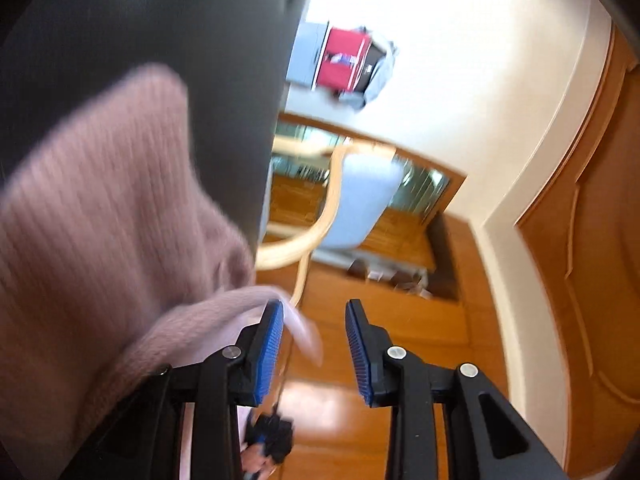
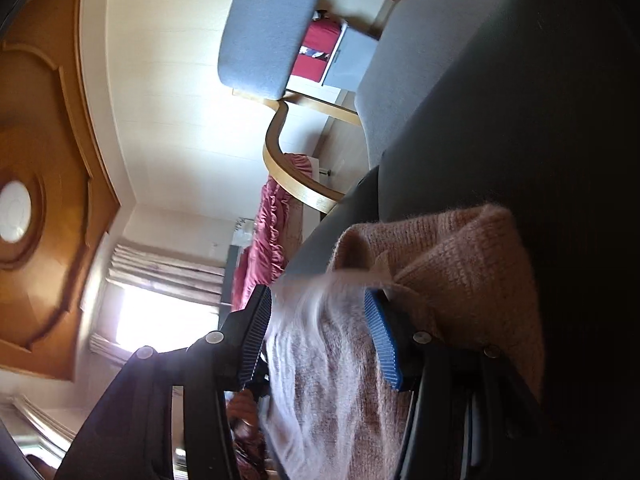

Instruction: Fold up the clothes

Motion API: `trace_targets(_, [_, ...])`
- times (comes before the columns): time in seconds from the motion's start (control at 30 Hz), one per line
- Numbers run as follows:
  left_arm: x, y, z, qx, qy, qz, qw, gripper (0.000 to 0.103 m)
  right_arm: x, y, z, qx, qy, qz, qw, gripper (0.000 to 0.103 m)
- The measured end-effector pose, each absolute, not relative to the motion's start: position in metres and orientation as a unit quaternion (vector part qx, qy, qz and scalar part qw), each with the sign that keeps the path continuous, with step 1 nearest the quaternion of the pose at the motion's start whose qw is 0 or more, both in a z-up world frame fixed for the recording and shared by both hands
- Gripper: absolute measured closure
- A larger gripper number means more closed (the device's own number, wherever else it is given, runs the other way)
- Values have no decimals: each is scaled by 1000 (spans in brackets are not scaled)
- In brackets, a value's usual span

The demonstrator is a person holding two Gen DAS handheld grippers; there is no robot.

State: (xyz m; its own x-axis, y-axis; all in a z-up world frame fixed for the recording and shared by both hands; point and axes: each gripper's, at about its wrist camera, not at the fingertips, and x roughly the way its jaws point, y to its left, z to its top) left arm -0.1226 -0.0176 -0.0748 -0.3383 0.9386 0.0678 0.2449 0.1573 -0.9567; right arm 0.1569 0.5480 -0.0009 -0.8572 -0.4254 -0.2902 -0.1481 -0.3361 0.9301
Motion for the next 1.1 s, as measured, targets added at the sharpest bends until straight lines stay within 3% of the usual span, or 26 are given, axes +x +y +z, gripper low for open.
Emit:
trace_targets(0.13, [-119,-32,-66,-439,-642,525,345,72,174,548,20,260,-516,-815,43,51])
trace_targets(0.37, [-76,-30,-36,-458,-457,669,365,72,200,506,59,284,-359,-888,28,51])
trace_targets(0.5, [-51,-36,-31,-455,-393,716,355,72,200,481,55,346,-236,-905,-75,51])
trace_targets(0.7, [-24,-65,-22,-433,-335,774,319,72,214,504,27,360,-305,-880,-45,57])
trace_targets(0.77, [-18,-66,-22,-435,-306,788,309,72,212,502,22,363,-306,-880,-29,68])
trace_targets(0.83, [-14,-66,-23,-436,-286,797,306,72,211,495,20,371,-300,-879,-15,88])
trace_targets(0.9, [-10,-67,-25,-434,-281,797,314,72,212,490,20,375,-283,-882,-23,96])
trace_targets(1.1, [-5,-73,-30,-428,-290,790,329,72,245,481,36,335,-309,-889,-43,97])
